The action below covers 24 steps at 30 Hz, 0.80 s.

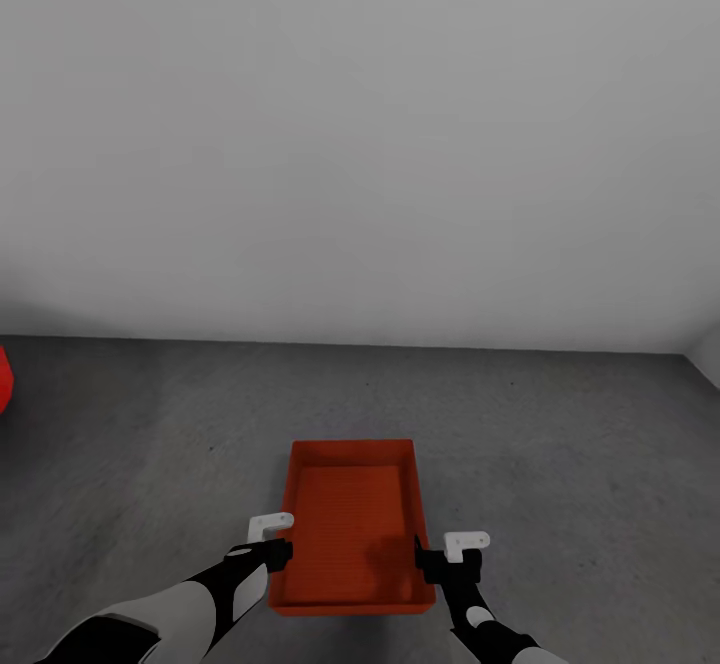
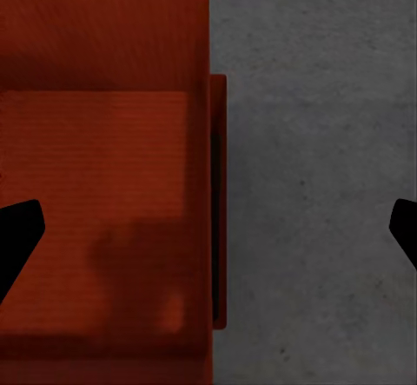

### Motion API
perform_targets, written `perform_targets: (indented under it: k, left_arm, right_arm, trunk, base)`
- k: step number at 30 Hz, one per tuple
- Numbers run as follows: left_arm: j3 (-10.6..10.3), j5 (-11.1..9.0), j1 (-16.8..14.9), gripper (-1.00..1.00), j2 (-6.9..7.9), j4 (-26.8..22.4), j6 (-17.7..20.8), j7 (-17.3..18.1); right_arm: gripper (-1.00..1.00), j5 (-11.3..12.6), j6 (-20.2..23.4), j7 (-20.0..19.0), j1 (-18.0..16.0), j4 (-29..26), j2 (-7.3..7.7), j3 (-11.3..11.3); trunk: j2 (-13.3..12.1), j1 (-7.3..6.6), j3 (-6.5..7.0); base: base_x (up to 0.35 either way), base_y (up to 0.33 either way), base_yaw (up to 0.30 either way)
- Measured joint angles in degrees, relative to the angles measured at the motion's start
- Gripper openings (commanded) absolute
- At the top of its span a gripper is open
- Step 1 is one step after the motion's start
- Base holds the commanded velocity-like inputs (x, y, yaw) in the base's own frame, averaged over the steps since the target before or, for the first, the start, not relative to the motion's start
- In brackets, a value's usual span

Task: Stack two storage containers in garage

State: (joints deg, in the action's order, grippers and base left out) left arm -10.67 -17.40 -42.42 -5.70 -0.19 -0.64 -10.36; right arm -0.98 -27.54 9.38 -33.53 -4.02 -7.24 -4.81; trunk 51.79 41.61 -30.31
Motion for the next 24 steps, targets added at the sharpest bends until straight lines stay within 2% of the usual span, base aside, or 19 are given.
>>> perform_targets:
  k: [5,14,24]
  left_arm:
    - [0.0,0.0,0.0,1.0,0.0,0.0,0.0,0.0]
    - [0.0,0.0,0.0,1.0,-0.09,0.0,0.0,-0.2]
    - [0.0,-0.1,0.0,1.0,-0.09,0.1,0.0,-0.5]
  right_arm:
    - [1.0,0.0,0.0,0.0,0.0,0.0,-0.01,0.0]
    - [1.0,0.0,0.0,0.0,0.0,0.0,-0.04,0.0]
    - [1.0,0.0,0.0,0.0,0.0,0.0,-0.05,0.0]
  trunk:
    - [-2.0,-1.1,0.9]
    - [-2.0,-1.11,0.91]
    - [-2.0,-1.07,0.9]
  base:
    - [0.0,0.0,0.0]
    - [-0.006,0.0,0.0]
    - [-0.28,0.0,0.0]
